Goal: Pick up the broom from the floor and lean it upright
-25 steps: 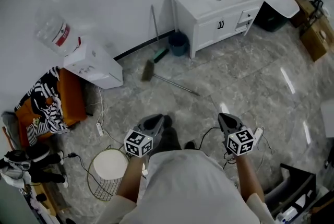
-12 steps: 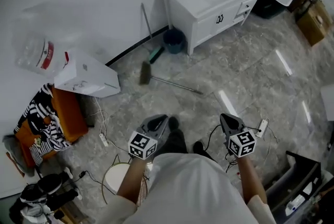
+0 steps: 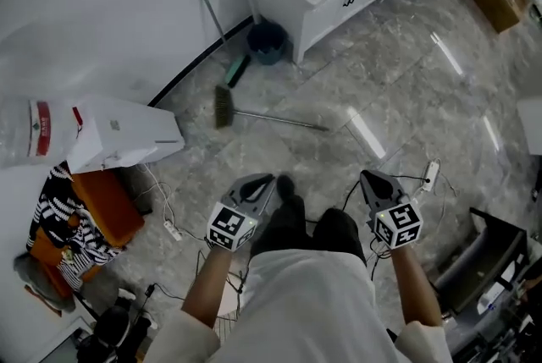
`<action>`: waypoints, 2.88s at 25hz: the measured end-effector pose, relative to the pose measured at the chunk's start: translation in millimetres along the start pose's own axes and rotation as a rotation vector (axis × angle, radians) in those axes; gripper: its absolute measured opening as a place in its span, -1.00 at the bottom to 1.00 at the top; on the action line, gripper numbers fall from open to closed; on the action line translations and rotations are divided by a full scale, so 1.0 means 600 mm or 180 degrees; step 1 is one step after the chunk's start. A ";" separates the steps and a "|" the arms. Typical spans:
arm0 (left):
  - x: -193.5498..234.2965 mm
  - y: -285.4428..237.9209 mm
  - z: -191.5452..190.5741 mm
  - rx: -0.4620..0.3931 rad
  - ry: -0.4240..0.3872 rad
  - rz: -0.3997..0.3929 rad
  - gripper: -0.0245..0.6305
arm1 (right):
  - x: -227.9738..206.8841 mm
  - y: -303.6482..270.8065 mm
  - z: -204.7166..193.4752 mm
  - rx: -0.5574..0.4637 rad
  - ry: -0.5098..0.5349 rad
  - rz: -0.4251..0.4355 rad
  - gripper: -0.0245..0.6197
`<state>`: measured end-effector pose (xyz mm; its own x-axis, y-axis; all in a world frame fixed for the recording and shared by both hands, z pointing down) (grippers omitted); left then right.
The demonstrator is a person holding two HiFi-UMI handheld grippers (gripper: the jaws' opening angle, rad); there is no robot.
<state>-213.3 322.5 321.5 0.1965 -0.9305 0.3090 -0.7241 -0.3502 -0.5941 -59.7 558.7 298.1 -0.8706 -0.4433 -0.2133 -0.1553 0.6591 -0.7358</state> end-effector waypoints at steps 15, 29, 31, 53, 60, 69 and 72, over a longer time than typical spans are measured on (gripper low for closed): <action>0.076 -0.189 -0.036 0.0328 -0.0045 -0.0188 -0.87 | -0.115 -0.137 -0.049 0.0176 -0.0178 -0.0018 -0.91; 0.200 -0.502 -0.150 0.0652 -0.0273 -0.0174 -0.87 | -0.284 -0.426 -0.153 0.0449 -0.0009 0.0440 -0.91; 0.214 -0.551 -0.182 0.0706 -0.0310 -0.0211 -0.87 | -0.301 -0.468 -0.182 0.0461 -0.0028 0.0485 -0.91; 0.360 -0.967 -0.584 0.1248 -0.0730 -0.0580 -0.86 | -0.452 -0.862 -0.539 0.0502 -0.0329 0.0521 -0.91; 0.419 -1.076 -0.690 0.1452 -0.0917 -0.0588 -0.84 | -0.503 -0.951 -0.617 0.0493 -0.0481 0.0537 -0.91; 0.496 -1.182 -0.804 0.1803 -0.1431 -0.0756 -0.56 | -0.554 -1.037 -0.676 0.0518 -0.0373 0.0603 -0.91; 0.516 -1.209 -0.845 0.1986 -0.1804 -0.0886 -0.51 | -0.561 -1.067 -0.688 0.0554 -0.0249 0.0661 -0.91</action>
<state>37.5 342.9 1224.9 0.7295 -0.6580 0.1867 -0.1415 -0.4122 -0.9001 140.1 536.7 1106.4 -0.8357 -0.3597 -0.4151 0.1110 0.6296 -0.7690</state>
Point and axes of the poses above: the fingertips, and each gripper's own axes: y backward along the fingers, x to its left, z out of its top, the point moved 6 cm from there along y, backward along the fingers, and after that the axes turned 9 degrees about x, right-handed, at the moved point
